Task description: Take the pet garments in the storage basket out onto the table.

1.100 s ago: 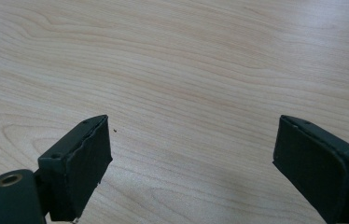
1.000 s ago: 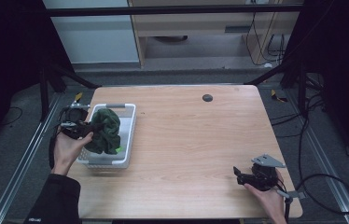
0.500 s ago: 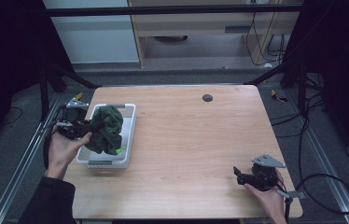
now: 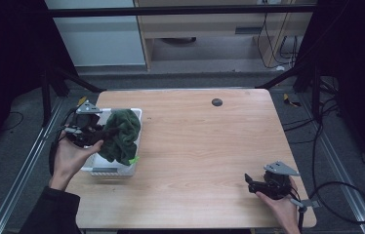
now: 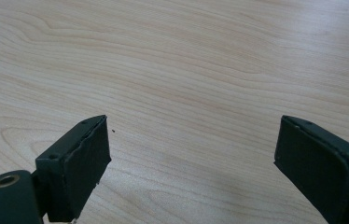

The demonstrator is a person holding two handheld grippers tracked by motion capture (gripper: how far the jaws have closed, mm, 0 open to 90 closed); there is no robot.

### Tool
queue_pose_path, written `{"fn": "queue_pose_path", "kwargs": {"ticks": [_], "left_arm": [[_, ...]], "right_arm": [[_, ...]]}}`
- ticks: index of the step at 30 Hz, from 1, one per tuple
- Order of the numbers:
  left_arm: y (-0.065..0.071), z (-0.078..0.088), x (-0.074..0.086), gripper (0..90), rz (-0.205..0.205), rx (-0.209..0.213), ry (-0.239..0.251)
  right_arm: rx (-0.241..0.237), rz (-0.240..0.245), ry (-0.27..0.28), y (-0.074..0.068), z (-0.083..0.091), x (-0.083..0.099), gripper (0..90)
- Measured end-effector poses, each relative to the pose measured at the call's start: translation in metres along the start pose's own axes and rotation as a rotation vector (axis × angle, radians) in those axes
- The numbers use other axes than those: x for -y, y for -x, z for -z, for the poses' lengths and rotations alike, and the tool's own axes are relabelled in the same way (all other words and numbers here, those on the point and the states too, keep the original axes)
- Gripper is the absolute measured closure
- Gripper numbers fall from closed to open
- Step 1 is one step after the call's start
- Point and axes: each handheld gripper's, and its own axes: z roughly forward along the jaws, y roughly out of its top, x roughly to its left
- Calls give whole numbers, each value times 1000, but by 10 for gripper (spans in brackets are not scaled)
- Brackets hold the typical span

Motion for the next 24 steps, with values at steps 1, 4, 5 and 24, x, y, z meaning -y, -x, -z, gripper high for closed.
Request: {"fn": "queue_pose_path", "kwargs": {"ticks": [1,4,5,24], "left_arm": [[2,0,-1,775,-5,4,-1],[7,0,-3,774,-21,11,-4],[8,0,-3,775,-24,14,-2],[47,-8,-15,774,-113,107,-21]], "right_arm": [[0,1,1,0,0,0,103],[-1,1,0,0,0,0,102],[-1,1,1,0,0,0,102],[12,10,19,2,1,0,92]]}}
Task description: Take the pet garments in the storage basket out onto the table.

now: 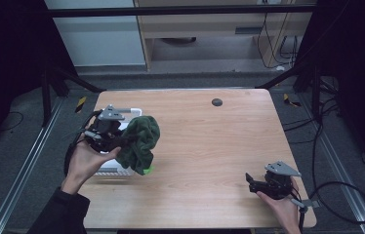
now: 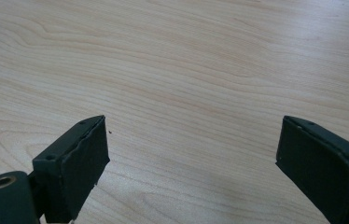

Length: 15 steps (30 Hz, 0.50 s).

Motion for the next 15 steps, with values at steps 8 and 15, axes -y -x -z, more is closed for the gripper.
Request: {"fn": "queue_pose_path", "kwargs": {"ticks": [8,15], "left_arm": [[12,-13,-5,773,-29,49,-17],[26,-29,-11,774,-62,85,-37]], "right_arm": [[1,1,3,0,0,0,92],[12,-10,13,1,1,-1,87]]}}
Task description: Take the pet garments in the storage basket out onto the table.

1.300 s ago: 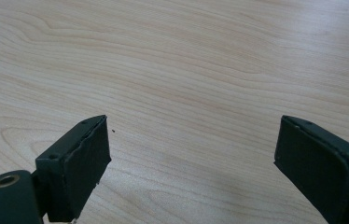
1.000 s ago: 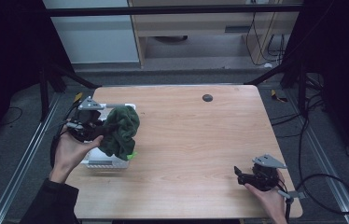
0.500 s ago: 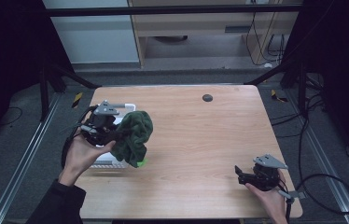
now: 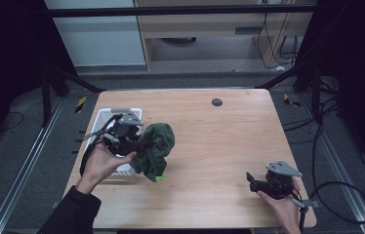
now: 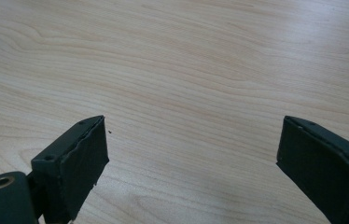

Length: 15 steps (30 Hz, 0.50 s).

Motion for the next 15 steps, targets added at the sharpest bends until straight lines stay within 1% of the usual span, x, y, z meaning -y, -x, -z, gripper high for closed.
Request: {"fn": "queue_pose_path", "kwargs": {"ticks": [5,6,9,15], "left_arm": [[10,-13,-8,773,-24,28,-10],[12,-15,-10,774,-31,36,-13],[19,-22,-15,774,-56,52,-26],[30,-36,-24,774,-91,75,-51]], "right_arm": [[13,-7,3,2,0,0,85],[19,-3,5,2,0,0,85],[20,-14,2,3,0,0,85],[28,-13,6,5,0,0,85]]}}
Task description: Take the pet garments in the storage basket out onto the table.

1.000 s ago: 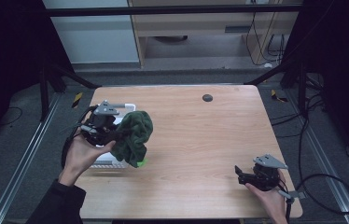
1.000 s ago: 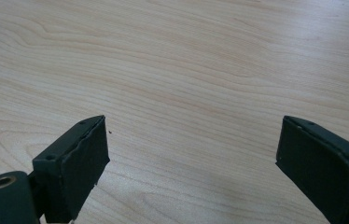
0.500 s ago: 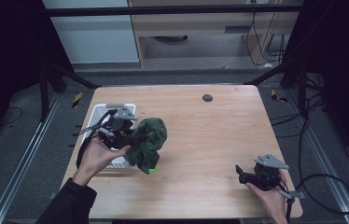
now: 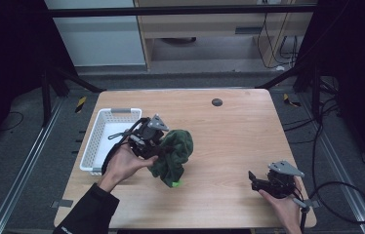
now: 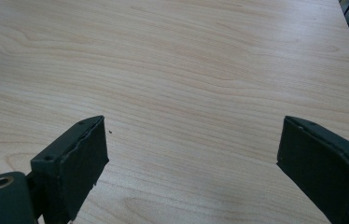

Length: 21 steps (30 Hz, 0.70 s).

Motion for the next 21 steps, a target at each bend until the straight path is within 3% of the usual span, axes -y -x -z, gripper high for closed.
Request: {"fn": "queue_pose_path", "kwargs": {"ticks": [11,21], "left_arm": [[8,-18,-8,773,-31,32,-34],[11,-37,-9,773,-34,56,-61]], "right_arm": [[10,-4,-1,1,0,0,85],[11,-5,-1,1,0,0,84]]}}
